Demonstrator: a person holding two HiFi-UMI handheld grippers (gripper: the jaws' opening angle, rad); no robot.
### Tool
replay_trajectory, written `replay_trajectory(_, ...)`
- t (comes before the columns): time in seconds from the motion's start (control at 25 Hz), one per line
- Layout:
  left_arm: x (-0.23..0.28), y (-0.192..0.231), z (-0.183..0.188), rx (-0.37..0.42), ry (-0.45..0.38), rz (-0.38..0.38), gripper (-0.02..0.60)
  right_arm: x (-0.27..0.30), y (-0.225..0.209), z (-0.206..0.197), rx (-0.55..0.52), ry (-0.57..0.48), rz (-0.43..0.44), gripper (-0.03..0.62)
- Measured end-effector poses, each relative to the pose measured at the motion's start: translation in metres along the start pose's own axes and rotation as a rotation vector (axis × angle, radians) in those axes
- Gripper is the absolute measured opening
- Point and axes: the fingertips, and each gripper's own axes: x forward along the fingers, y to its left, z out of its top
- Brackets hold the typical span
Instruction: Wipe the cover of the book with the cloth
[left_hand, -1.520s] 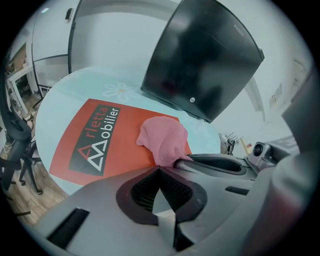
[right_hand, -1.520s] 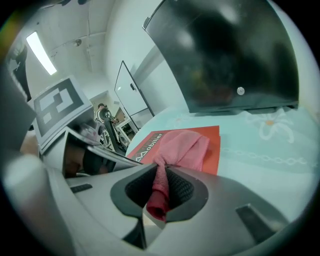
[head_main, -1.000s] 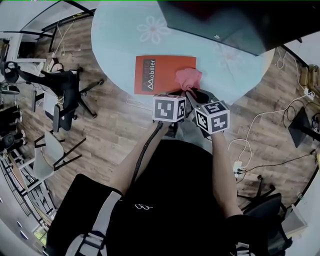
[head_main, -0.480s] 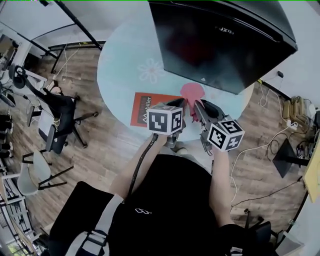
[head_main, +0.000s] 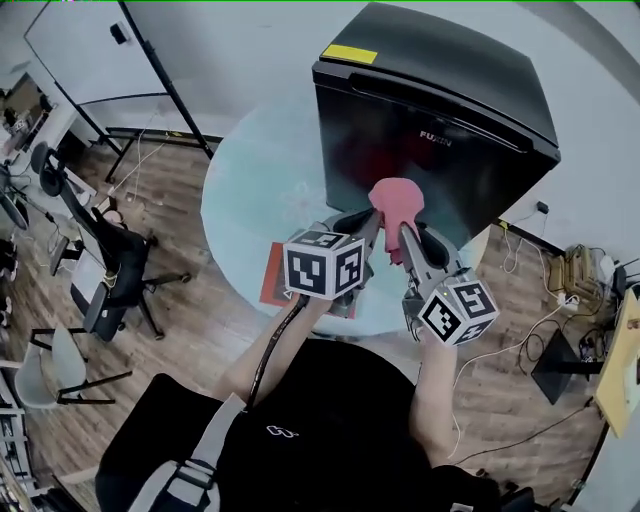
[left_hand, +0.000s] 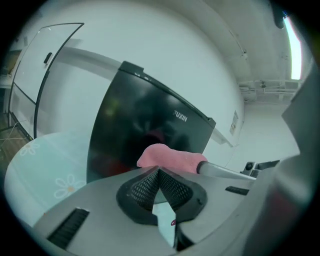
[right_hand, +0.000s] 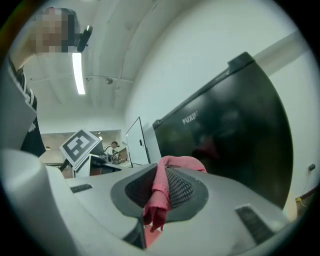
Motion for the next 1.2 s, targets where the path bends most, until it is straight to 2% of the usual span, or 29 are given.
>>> replay_trajectory(0.16, -0.016, -0.011, 0.034, 0.000, -0.080, -0.036, 0.014, -0.004, 0.011, 0.031, -0.044, -0.081, -0.005, 0.048)
replay_trajectory(0.36, -0.025, -0.019, 0.049, 0.000, -0.127, -0.055, 0.014, -0.014, 0.012, 0.047, -0.061, -0.126, -0.033, 0.046)
replay_trajectory(1.0, 0.005, -0.079, 0.022, 0.015, -0.105, -0.131, 0.014, -0.070, -0.020, 0.053, -0.081, -0.140, -0.116, 0.046)
replay_trajectory(1.2, 0.005, -0.083, 0.011, 0.012, -0.091, -0.122, 0.014, -0.082, -0.025, 0.049, -0.065, -0.148, -0.126, 0.046)
